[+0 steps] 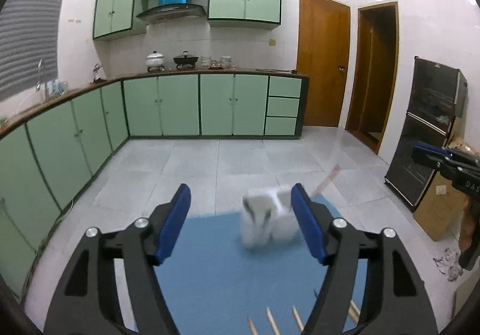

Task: Organize utensils
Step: 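Carry the black chopstick to the holder and release it while the right tool drops the red chopstick in, then grasp a plain wooden chopstick with the left tool while the right tool grasps a black chopstick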

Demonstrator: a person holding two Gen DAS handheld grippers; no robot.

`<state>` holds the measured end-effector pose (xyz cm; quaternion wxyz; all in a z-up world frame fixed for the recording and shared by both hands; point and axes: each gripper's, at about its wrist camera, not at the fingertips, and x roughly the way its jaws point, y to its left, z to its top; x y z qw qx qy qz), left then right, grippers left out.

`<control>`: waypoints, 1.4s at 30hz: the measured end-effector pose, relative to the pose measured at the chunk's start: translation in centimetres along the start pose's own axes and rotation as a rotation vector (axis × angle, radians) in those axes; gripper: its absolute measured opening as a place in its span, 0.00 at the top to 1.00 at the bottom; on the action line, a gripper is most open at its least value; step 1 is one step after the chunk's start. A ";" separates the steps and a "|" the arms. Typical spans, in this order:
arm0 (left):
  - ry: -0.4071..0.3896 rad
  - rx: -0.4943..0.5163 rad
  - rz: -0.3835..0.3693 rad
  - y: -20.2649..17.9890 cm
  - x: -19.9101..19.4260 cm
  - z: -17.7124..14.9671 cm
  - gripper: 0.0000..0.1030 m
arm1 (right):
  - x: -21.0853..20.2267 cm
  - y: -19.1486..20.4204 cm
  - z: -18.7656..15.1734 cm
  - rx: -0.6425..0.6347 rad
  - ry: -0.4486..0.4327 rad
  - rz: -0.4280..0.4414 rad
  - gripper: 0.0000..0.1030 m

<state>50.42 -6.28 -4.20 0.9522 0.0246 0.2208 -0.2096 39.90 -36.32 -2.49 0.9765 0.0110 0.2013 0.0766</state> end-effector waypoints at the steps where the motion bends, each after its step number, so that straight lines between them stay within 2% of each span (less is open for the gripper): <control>1: 0.005 -0.002 0.008 0.0 -2.0 -1.9 0.32 | -1.7 0.7 -2.1 0.014 -0.003 0.000 0.79; 4: 0.022 0.003 0.052 -0.6 -6.3 -7.4 0.28 | -4.9 2.9 -8.4 0.052 0.028 0.001 0.79; 5: 0.044 -0.007 0.056 -1.0 -7.8 -10.1 0.27 | -5.8 3.8 -11.2 0.077 0.051 0.006 0.79; 9: 0.128 -0.043 0.064 -2.3 -10.6 -17.6 0.27 | -7.6 6.8 -20.6 0.113 0.140 -0.022 0.79; 12: 0.195 -0.043 0.063 -3.9 -11.0 -22.6 0.27 | -7.4 8.6 -26.1 0.146 0.219 -0.037 0.80; 15: 0.274 -0.017 0.070 -5.1 -9.9 -26.3 0.33 | -6.6 9.7 -29.4 0.164 0.258 -0.061 0.80; 16: 0.301 -0.033 0.058 -5.1 -9.4 -27.3 0.33 | -6.4 10.1 -29.9 0.161 0.263 -0.066 0.80; 19: 0.373 -0.037 0.050 -5.5 -7.9 -29.1 0.44 | -5.1 10.7 -30.2 0.145 0.285 -0.068 0.80; 29: 0.429 -0.050 0.050 -5.3 -5.1 -31.4 0.45 | -3.1 10.2 -32.2 0.178 0.343 -0.068 0.80; 32: 0.421 -0.012 0.072 -6.0 -5.0 -31.4 0.41 | -3.0 10.5 -32.2 0.156 0.331 -0.073 0.78; 38: 0.399 0.001 0.083 -6.2 -4.8 -31.7 0.41 | -2.7 11.5 -32.3 0.114 0.303 -0.085 0.75; 41: 0.394 -0.004 0.083 -6.4 -4.7 -31.7 0.43 | -2.6 11.7 -32.4 0.107 0.288 -0.089 0.75; 42: 0.392 -0.010 0.082 -6.4 -4.7 -31.7 0.48 | -2.5 11.7 -32.5 0.103 0.286 -0.089 0.75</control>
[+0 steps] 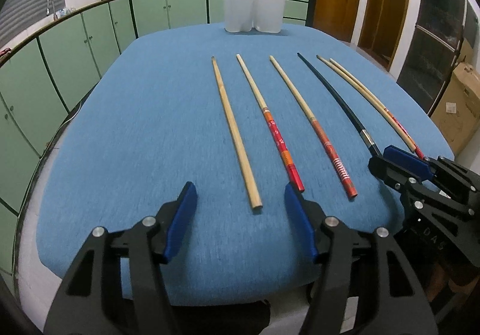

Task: Organize utensils
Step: 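Grasp a plain wooden chopstick with the left tool while the right tool grasps a black chopstick, then carry the wooden chopstick with the left tool while the right tool carries the black chopstick toward the holder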

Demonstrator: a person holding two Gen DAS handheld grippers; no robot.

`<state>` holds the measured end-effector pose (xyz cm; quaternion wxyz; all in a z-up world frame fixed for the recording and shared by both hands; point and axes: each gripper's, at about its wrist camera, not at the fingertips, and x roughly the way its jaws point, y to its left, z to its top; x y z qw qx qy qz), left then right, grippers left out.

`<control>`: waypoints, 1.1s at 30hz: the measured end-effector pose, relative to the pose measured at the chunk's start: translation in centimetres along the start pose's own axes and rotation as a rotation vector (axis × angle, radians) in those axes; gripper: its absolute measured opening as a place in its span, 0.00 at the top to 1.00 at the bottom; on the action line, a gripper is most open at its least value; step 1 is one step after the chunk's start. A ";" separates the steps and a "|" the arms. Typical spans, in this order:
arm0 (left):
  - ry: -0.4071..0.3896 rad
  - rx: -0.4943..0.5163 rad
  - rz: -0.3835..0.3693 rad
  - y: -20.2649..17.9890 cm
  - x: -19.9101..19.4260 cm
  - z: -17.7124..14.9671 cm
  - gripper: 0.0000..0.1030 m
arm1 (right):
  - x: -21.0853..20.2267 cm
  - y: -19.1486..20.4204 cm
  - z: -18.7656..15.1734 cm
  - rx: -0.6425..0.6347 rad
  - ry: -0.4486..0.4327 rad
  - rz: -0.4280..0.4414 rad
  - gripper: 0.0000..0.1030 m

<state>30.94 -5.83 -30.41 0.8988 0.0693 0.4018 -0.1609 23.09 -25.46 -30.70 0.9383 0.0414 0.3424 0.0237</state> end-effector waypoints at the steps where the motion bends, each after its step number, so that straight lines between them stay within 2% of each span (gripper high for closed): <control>1: -0.001 -0.006 -0.007 0.0 0.0 0.0 0.51 | 0.1 0.0 0.0 -0.004 -0.001 0.000 0.75; 3: 0.000 -0.019 -0.022 0.2 -0.1 0.1 0.71 | 0.1 -0.1 0.1 -0.006 0.000 0.002 0.80; 4: 0.000 -0.027 -0.029 0.3 -0.1 0.1 0.76 | 0.2 -0.2 0.2 -0.005 0.003 0.004 0.82; 5: 0.001 -0.033 -0.036 0.4 0.0 0.1 0.86 | 0.2 -0.4 0.2 0.000 0.009 0.010 0.90; 6: 0.004 -0.044 -0.049 0.6 -0.1 0.2 0.92 | 0.1 -0.6 0.3 0.009 0.015 0.018 0.92; 12: 0.002 -0.087 -0.085 1.2 -1.2 0.6 0.94 | -1.5 -1.0 1.4 0.039 0.009 0.035 0.92; 22: -0.106 -0.097 -0.081 1.7 -7.2 4.0 0.94 | -7.3 -1.8 4.1 0.038 -0.087 0.047 0.93; 33: -0.216 -0.063 -0.091 2.7 -11.8 8.7 0.94 | -10.6 -2.0 10.7 -0.020 -0.191 0.075 0.93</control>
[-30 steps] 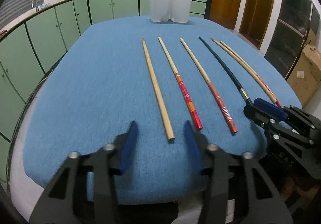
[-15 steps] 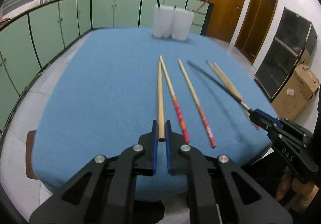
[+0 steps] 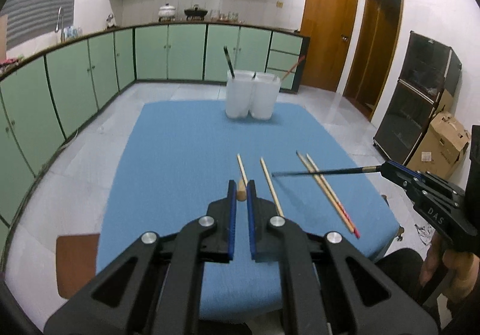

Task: Organize utensils
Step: 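Carry the wooden chopstick with the left tool while the right tool carries the black chopstick toward the holder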

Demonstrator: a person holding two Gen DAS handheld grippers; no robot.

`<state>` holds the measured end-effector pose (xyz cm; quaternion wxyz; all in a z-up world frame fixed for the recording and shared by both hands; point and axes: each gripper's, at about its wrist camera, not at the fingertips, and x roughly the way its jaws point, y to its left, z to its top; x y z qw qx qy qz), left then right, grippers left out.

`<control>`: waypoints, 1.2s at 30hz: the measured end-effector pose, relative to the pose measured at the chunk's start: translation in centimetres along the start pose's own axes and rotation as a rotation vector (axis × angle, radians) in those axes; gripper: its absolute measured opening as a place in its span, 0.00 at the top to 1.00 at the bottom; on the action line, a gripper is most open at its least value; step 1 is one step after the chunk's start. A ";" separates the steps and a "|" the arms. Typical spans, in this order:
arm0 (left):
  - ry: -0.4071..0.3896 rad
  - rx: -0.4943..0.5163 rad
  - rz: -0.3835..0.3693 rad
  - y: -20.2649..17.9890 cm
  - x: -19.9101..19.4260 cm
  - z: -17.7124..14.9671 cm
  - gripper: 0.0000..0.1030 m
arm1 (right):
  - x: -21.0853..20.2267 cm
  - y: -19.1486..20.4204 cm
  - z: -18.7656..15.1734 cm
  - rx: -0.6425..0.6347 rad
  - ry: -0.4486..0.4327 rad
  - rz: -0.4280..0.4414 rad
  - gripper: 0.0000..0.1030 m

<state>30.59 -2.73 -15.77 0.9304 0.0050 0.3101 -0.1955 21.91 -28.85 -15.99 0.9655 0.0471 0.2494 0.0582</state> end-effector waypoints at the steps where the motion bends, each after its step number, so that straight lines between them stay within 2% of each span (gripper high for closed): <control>1: -0.010 0.006 0.000 0.1 0.0 0.7 0.94 | 0.2 0.1 0.5 -0.008 -0.002 0.005 0.93; 13: -0.017 0.040 -0.052 1.2 2.5 6.4 0.94 | 4.2 -0.2 6.7 -0.068 0.006 0.065 0.93; 19: 0.009 0.034 -0.093 2.8 4.8 8.8 0.94 | 6.7 -0.7 9.6 -0.092 0.040 0.103 0.93; 28: 0.045 0.016 -0.141 4.3 8.0 12.0 0.94 | 10.9 -2.4 14.0 -0.080 0.143 0.174 0.93; 36: -0.006 0.061 -0.150 3.3 7.1 16.0 0.94 | 11.1 -2.8 18.0 -0.112 0.145 0.173 0.93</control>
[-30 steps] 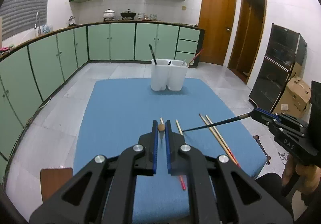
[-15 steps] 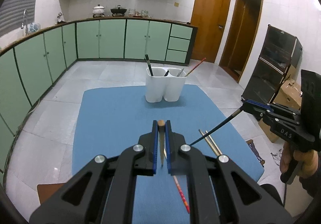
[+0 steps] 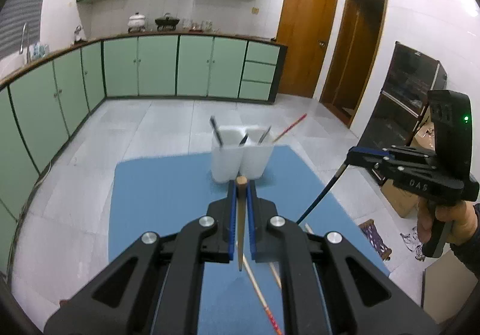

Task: Organize utensils
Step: 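Carry the wooden chopstick with the left tool while the right tool carries the black chopstick toward the holder, then drop the wooden chopstick into the holder with the left tool while the right tool drops the black chopstick in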

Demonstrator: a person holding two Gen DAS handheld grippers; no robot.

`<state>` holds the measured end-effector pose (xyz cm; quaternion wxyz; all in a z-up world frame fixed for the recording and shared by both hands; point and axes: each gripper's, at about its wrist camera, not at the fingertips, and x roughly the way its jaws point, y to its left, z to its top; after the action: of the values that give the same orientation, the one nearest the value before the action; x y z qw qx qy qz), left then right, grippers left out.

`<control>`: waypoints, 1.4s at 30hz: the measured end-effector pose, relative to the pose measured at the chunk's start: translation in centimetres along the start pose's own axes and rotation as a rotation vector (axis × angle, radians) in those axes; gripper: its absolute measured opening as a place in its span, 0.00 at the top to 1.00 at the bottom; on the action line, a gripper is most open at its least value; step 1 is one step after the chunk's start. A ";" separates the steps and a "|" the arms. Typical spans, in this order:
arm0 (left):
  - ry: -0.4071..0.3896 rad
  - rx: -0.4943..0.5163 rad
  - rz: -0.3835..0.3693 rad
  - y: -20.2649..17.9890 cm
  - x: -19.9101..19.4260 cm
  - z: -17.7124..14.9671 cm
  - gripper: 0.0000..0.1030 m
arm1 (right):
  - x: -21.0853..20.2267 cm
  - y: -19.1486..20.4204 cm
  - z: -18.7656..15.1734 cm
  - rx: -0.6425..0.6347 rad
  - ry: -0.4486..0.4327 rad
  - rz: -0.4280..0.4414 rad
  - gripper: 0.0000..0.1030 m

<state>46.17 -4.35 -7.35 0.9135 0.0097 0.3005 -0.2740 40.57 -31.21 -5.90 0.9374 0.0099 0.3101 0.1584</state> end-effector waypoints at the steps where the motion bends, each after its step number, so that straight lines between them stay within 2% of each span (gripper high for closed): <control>1: -0.008 0.010 -0.003 -0.3 0.0 0.8 0.94 | -0.1 0.0 0.6 -0.006 -0.004 -0.005 0.93; 7: -0.082 0.055 -0.002 -2.0 0.0 6.9 0.94 | -1.8 -1.0 6.8 -0.040 -0.057 -0.061 0.93; 12: -0.169 0.070 0.017 -3.2 1.0 12.5 0.94 | -1.8 -3.1 12.6 -0.011 -0.114 -0.099 0.93; 16: -0.197 0.081 0.048 -3.8 3.8 15.9 0.94 | 0.3 -4.3 15.6 -0.022 -0.135 -0.146 0.94; 22: -0.213 0.074 0.081 -3.1 9.9 19.3 0.94 | 5.7 -6.5 17.6 -0.052 -0.121 -0.194 0.94; 26: -0.201 0.066 0.082 -2.4 13.8 19.6 0.94 | 10.2 -8.7 17.1 -0.039 -0.077 -0.195 0.94; 30: -0.140 0.068 0.099 -1.6 18.3 17.3 0.94 | 14.0 -10.4 15.0 -0.017 -0.025 -0.192 0.94; 33: -0.082 0.056 0.101 -0.9 20.5 15.2 0.93 | 15.4 -11.0 13.2 -0.005 0.011 -0.177 0.93; 35: -0.061 0.051 0.111 -0.6 20.9 14.0 0.92 | 15.1 -10.9 12.4 -0.004 0.007 -0.178 0.89; 37: -0.063 0.045 0.113 -0.3 20.3 13.8 0.82 | 13.8 -10.8 12.2 0.005 -0.011 -0.171 0.87; 39: -0.080 0.043 0.118 -0.2 18.5 13.7 0.67 | 11.6 -10.7 12.6 0.023 -0.042 -0.161 0.84; 42: -0.117 0.069 0.123 -0.8 14.2 13.8 0.62 | 7.0 -10.2 12.7 0.041 -0.115 -0.144 0.84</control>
<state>62.76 -14.56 -3.77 0.9437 0.0435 0.2361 -0.2277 56.24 -37.72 -0.87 0.9622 0.0159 0.2588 0.0832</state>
